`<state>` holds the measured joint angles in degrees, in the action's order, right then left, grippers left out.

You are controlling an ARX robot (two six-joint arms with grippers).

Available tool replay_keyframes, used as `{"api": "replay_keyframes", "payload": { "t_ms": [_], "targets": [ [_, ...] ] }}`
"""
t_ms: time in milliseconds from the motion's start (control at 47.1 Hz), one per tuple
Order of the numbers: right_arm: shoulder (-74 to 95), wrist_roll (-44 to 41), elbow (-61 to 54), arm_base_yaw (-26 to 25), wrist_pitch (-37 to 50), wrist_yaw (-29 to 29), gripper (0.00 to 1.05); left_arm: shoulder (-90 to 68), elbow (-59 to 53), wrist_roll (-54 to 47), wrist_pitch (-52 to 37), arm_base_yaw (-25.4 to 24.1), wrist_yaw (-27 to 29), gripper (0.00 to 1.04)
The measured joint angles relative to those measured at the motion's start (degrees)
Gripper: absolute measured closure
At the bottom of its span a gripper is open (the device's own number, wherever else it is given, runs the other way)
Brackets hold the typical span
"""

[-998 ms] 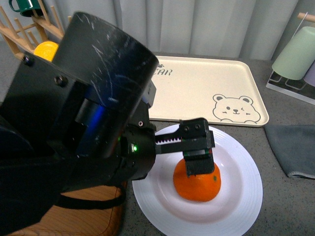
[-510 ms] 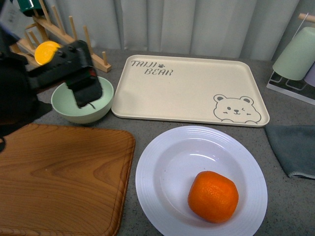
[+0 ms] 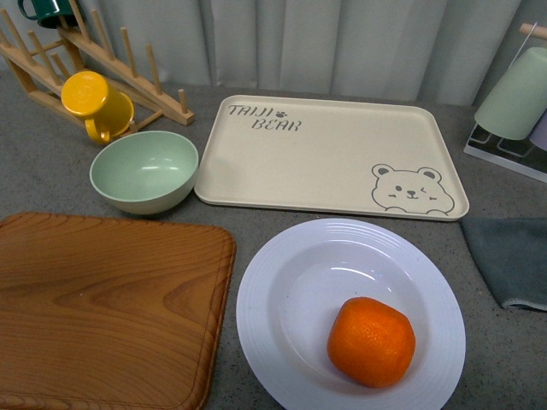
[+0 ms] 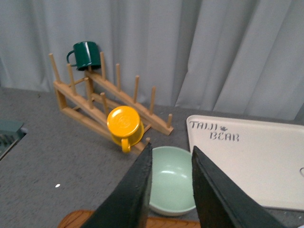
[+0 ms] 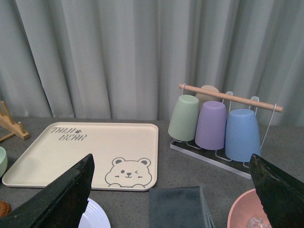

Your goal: Place orange and plate with both arms

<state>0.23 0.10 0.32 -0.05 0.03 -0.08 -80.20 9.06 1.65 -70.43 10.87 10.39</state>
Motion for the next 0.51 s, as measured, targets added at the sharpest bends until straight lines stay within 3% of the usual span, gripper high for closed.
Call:
{"api": "replay_keyframes", "payload": {
  "t_ms": [64,127,446,510],
  "targets": [
    [0.0,0.0,0.0,0.0,0.0,0.0,0.09,2.4,-1.1,-0.3,1.5,-1.0,-0.5,0.86],
    [0.0,0.0,0.0,0.0,0.0,0.0,0.09,9.2,-1.9,-0.6,8.7,-2.2,-1.8,1.01],
    [0.0,0.0,0.0,0.0,0.0,0.0,0.09,26.1,-6.4,-1.2,20.0,-5.7,-5.4,1.01],
    [0.0,0.0,0.0,0.0,0.0,0.0,0.09,29.2,-7.0,-1.2,22.3,-8.4,-9.3,1.01]
  ]
}}
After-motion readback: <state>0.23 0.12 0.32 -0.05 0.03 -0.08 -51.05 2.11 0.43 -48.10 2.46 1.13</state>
